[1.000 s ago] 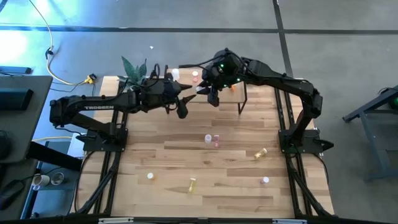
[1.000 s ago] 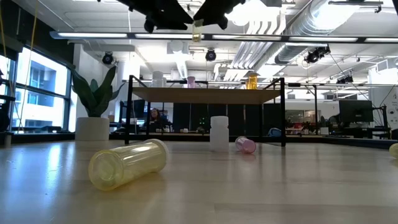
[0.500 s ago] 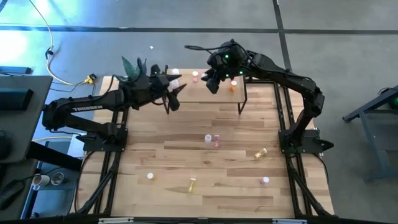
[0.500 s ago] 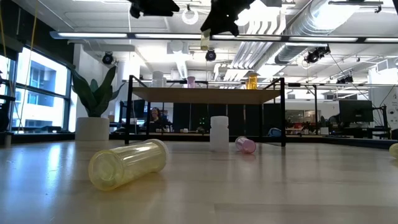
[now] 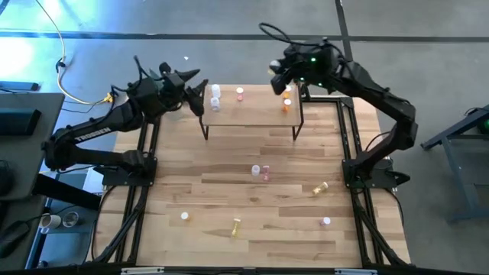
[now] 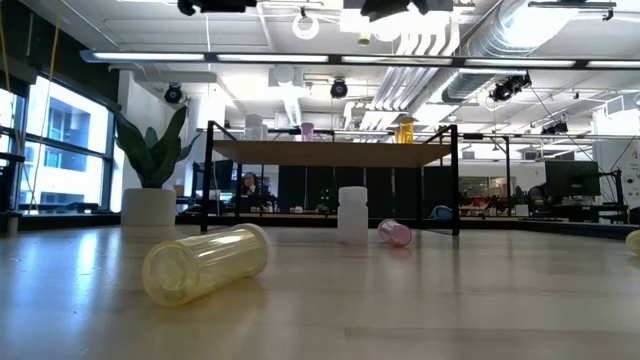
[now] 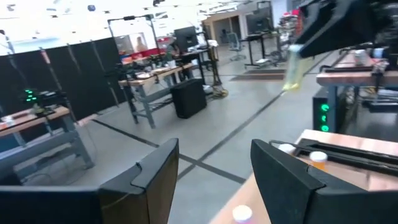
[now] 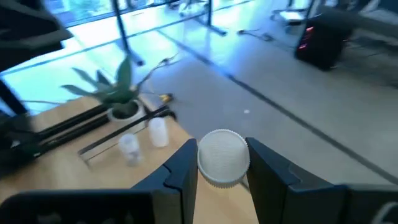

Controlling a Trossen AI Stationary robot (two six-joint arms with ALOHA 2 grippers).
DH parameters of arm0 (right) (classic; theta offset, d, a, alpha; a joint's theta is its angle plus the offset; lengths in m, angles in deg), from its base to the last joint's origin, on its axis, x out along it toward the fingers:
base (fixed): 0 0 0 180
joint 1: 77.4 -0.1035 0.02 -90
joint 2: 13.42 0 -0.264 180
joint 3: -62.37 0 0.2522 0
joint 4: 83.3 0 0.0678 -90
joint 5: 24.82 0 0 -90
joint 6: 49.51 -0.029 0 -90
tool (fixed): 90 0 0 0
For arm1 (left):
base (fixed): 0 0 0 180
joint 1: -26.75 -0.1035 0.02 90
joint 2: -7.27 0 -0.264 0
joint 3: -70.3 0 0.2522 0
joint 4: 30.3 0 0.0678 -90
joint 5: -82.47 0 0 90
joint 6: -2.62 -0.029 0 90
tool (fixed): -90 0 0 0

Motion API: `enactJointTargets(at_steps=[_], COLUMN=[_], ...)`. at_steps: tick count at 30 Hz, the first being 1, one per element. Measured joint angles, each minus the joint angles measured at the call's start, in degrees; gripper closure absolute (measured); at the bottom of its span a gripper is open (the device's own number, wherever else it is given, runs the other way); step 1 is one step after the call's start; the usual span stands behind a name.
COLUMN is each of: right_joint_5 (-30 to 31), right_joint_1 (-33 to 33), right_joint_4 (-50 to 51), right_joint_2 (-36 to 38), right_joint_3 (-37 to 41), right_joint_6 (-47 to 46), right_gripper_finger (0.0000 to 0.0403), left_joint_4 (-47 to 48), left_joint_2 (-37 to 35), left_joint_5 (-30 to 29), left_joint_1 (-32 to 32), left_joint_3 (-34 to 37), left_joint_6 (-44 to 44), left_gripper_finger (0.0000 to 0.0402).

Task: Pick and place medicine bottles onto shelf by color
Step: Put the bottom right yellow pill bottle on the shelf

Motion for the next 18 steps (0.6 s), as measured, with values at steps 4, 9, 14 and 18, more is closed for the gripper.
enactJointTargets(at_steps=[4, 9, 14, 18], right_joint_5=[3.3, 0.0, -2.7, -3.0], right_joint_1=[0.0, 0.6, 2.3, 3.8], right_joint_4=[1.7, -9.4, -18.3, -20.3], right_joint_2=[0.4, 0.0, -0.4, -2.1], right_joint_3=[2.8, 15.4, 23.0, 25.1], right_joint_6=[-1.3, -4.0, -5.4, -6.7], right_gripper_finger=[0.0304, 0.0304, 0.0304, 0.0304], left_joint_4=[0.0, 0.5, 0.6, 0.5], left_joint_2=[-0.4, -0.4, -0.4, -0.3], left_joint_5=[0.2, 0.2, 0.4, 1.9], left_joint_1=[-1.7, -3.4, -4.0, -4.3], left_joint_3=[0.0, 0.0, 0.0, 0.0], left_joint_6=[0.0, 0.0, 0.0, 0.0], left_gripper_finger=[0.0213, 0.0213, 0.0213, 0.0213])
